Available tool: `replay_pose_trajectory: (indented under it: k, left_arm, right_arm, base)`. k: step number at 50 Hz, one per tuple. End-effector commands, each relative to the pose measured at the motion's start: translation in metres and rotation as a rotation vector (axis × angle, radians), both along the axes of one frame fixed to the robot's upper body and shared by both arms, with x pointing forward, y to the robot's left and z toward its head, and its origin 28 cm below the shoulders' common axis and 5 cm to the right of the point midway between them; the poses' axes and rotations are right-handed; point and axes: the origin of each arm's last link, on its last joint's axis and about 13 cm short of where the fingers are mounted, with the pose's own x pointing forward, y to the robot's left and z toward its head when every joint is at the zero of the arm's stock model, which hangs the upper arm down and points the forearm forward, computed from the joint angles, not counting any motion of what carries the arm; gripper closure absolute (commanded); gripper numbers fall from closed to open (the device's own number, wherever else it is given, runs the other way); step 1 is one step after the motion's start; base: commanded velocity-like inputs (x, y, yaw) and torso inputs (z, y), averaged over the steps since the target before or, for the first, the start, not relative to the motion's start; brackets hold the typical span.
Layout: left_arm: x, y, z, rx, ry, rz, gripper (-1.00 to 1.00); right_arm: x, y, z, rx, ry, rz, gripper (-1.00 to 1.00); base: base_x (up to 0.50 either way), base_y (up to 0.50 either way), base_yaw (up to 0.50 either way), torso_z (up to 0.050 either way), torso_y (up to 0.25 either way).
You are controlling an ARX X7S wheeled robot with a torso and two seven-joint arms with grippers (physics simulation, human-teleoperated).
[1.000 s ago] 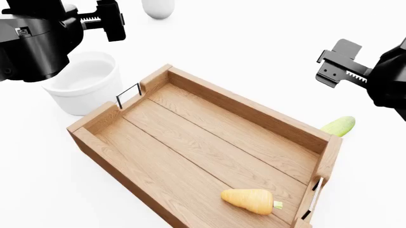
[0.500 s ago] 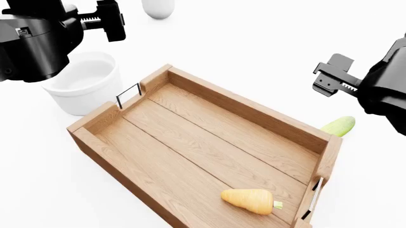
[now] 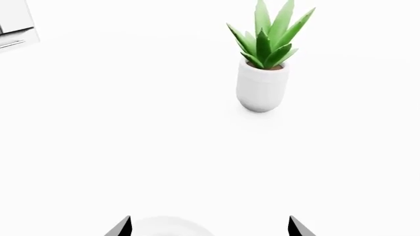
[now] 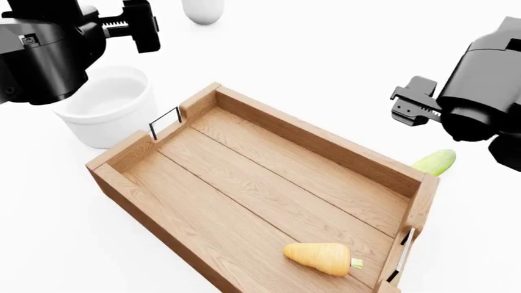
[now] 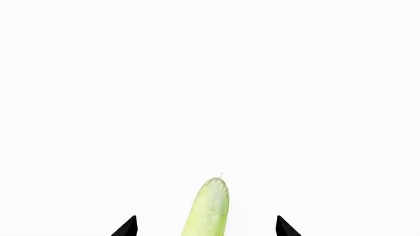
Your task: Place the two vegetables and bowl onto the tray for setting up a vegetable dip station.
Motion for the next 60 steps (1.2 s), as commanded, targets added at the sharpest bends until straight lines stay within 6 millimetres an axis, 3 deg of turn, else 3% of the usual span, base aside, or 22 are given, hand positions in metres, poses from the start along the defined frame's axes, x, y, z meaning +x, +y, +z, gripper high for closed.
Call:
replay_pose_trajectory:
  k: [1,18,60]
  left_arm:
    - [0.0,0.001,0.0,-0.002,-0.002,0.001,-1.0]
    - [0.002,0.001,-0.001,-0.003,-0.002,0.002,-1.0]
    - [0.0,0.001,0.001,-0.003,-0.004,0.002,-1.0]
  right_arm:
    - [0.01,0.005,-0.005,-0.019,0.04,-0.015,-1.0]
    - [0.021,0.009,-0.018,0.039,0.063,-0.044,-1.0]
    - [0.039,-0.008,-0.066,0.089,0.159,-0.161,-1.0]
  base:
    - [0.0,0.0,0.0,0.0,0.0]
    - [0.0,0.0,0.0,0.0,0.0]
    - [0.0,0.0,0.0,0.0,0.0]
